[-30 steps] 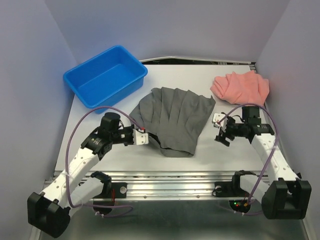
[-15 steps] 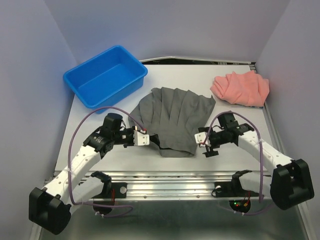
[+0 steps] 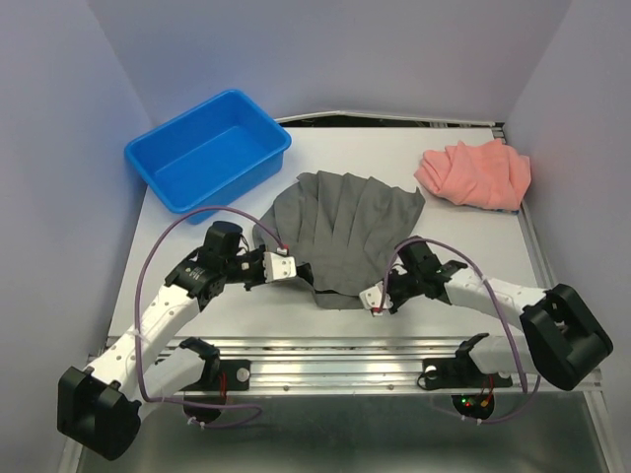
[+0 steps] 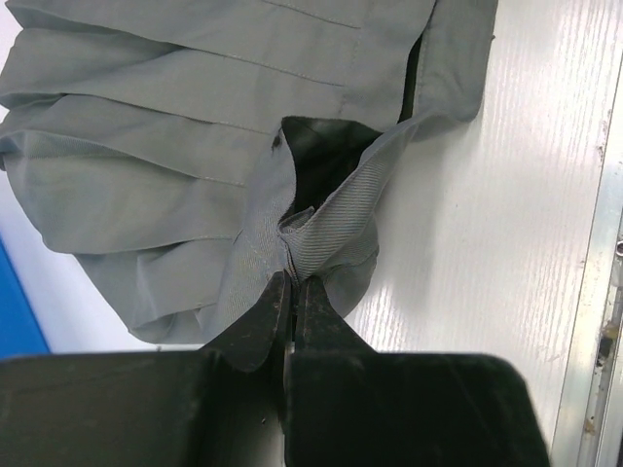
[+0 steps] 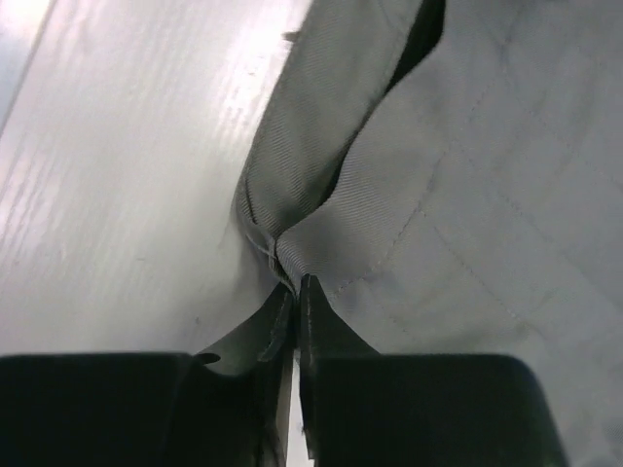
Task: Fold and stack the skirts
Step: Flatten the skirt out
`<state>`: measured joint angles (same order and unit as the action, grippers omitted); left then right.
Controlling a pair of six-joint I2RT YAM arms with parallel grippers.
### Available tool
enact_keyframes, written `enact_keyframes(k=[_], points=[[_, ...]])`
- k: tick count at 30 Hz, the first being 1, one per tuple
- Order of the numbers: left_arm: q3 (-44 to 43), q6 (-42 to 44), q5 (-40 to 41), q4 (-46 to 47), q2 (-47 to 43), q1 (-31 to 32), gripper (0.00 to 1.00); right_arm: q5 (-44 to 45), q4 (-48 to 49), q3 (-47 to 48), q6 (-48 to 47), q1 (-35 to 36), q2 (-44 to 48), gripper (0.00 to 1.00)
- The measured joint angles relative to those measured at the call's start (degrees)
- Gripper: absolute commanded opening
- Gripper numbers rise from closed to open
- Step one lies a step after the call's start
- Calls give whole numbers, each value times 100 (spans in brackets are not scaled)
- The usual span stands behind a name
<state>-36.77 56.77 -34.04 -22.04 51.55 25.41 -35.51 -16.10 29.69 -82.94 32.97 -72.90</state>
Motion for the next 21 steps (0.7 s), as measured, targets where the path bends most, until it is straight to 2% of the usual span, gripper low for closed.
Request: enact_keyframes(k=[3, 7, 10, 14, 17, 21], points=[[-13, -168, 79, 28, 0, 0, 0, 190, 304, 20, 507, 28, -44, 1], [-208, -557, 225, 120, -7, -133, 0, 697, 415, 501, 1644, -13, -28, 1], [-378, -929, 354, 433, -76, -463, 0, 990, 496, 1080, 2538, -315, 96, 1], [-494, -1257, 553, 1054, -264, -1051, 0, 1432, 601, 1947, 3751, -1117, 396, 1], [-496, -1425, 605, 1565, -361, -1182, 0, 1611, 691, 2404, 4439, -1486, 446, 1], [-623, -1808, 846, 2232, -310, -1176, 0, 1941, 614, 3021, 5320, -1543, 382, 1]])
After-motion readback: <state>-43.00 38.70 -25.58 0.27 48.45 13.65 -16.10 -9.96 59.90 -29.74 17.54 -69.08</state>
